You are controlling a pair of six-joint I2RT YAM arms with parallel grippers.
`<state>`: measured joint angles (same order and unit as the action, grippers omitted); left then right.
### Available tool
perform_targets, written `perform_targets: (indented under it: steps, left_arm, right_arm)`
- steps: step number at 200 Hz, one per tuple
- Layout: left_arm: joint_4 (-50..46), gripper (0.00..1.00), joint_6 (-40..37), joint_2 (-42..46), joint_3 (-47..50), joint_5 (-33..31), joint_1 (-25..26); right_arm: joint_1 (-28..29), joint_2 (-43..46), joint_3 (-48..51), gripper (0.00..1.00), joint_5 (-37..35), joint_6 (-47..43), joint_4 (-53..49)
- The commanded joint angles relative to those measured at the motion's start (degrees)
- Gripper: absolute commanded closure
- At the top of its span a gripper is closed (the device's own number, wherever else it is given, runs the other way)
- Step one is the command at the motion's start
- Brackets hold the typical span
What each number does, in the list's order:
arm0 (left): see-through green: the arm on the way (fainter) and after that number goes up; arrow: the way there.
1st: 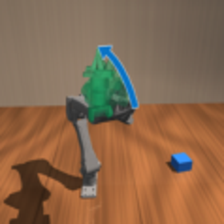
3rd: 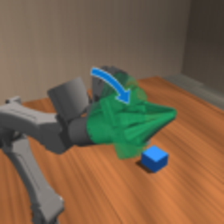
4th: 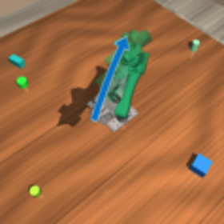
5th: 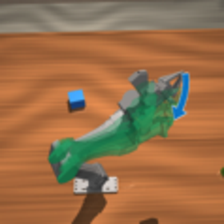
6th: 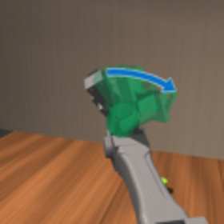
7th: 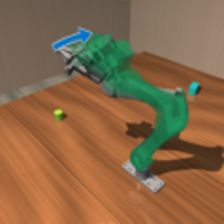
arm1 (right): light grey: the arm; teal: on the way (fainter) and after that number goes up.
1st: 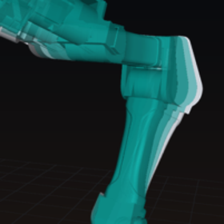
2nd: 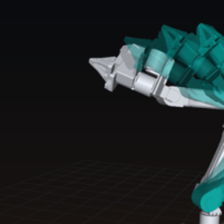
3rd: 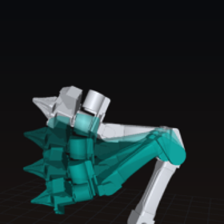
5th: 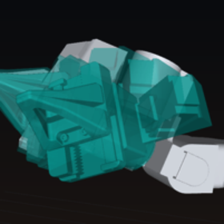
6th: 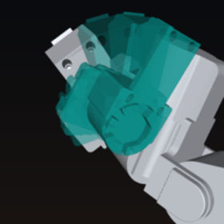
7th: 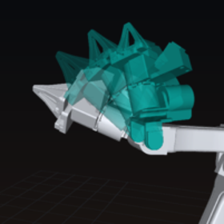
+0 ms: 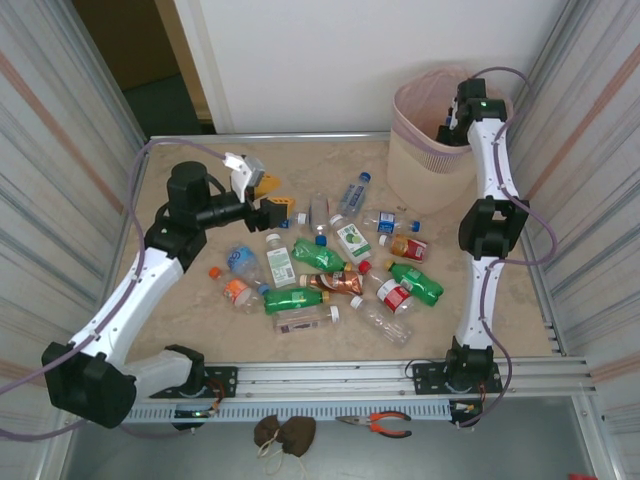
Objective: Put the plastic bottles in the bin
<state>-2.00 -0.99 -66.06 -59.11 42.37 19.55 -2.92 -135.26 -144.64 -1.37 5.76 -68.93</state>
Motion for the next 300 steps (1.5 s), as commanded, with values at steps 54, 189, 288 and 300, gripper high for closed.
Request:
perform_targets:
  steps: [54, 189, 288, 300]
  left_arm:
    - [5.75, 0.32, 3.1, -2.2, -0.23, 3.92, -0.29]
    - [6.73, 0.35, 4.33, -5.18, -1.79, 7.73, -0.23]
    - [6.66, 0.35, 4.53, -3.28, 0.31, 5.71, -0.28]
    - [6.61, 0.35, 4.55, -3.47, 0.34, 5.64, -0.25]
  right_arm:
    - [-3.6, 12.13, 11.55, 0.63, -8.17, -0.6, -8.9]
    - [2.08, 28.18, 35.57, 0.62, 5.28, 1.68, -11.29]
    - [3.14, 16.8, 28.53, 0.58, 5.81, -5.91, -9.82]
    - [3.09, 15.66, 28.48, 0.57, 5.74, -6.34, -9.73]
